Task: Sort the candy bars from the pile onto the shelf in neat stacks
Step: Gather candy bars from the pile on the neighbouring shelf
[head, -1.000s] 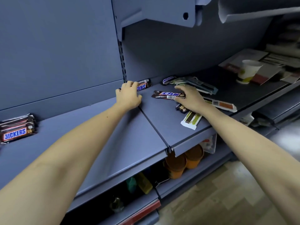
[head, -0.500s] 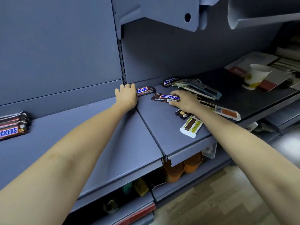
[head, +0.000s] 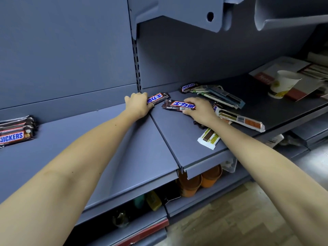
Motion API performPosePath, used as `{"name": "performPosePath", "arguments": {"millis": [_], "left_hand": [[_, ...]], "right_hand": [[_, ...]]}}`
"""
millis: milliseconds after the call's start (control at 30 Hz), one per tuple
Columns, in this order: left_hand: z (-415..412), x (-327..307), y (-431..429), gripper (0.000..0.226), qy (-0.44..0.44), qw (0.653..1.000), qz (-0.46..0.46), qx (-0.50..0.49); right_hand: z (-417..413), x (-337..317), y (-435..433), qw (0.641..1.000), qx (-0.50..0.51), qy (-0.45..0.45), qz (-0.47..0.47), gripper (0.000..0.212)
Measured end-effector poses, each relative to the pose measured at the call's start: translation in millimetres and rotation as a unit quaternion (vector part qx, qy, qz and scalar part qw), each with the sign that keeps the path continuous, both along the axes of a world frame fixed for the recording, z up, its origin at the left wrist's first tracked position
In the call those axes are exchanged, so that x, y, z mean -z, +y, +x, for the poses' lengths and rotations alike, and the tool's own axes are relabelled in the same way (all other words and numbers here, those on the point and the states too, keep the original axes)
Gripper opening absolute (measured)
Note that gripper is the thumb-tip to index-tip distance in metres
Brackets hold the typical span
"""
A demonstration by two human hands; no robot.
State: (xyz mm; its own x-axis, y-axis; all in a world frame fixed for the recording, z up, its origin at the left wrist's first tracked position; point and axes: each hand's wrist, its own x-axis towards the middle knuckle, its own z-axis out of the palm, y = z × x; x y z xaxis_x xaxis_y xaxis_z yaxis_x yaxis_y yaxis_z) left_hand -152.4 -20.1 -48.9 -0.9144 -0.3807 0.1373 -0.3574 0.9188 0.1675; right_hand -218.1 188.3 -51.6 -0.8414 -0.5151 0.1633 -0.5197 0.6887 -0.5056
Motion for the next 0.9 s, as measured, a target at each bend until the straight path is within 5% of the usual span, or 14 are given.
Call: {"name": "performPosePath", "arguments": {"millis": [467, 900], "left_hand": [[154.7, -8.9, -103.0, 0.034, 0.179, 0.972, 0.076, -0.134], [266.0, -3.2, -145.2, 0.039, 0.202, 0.956, 0.066, -0.201]], "right_hand": [[77.0, -14.6, -136.4, 0.977, -0.214, -0.008, 0.008, 0.042], [165.1, -10.2, -232.9, 0.928, -0.367, 0.006, 0.064, 0.034]]}}
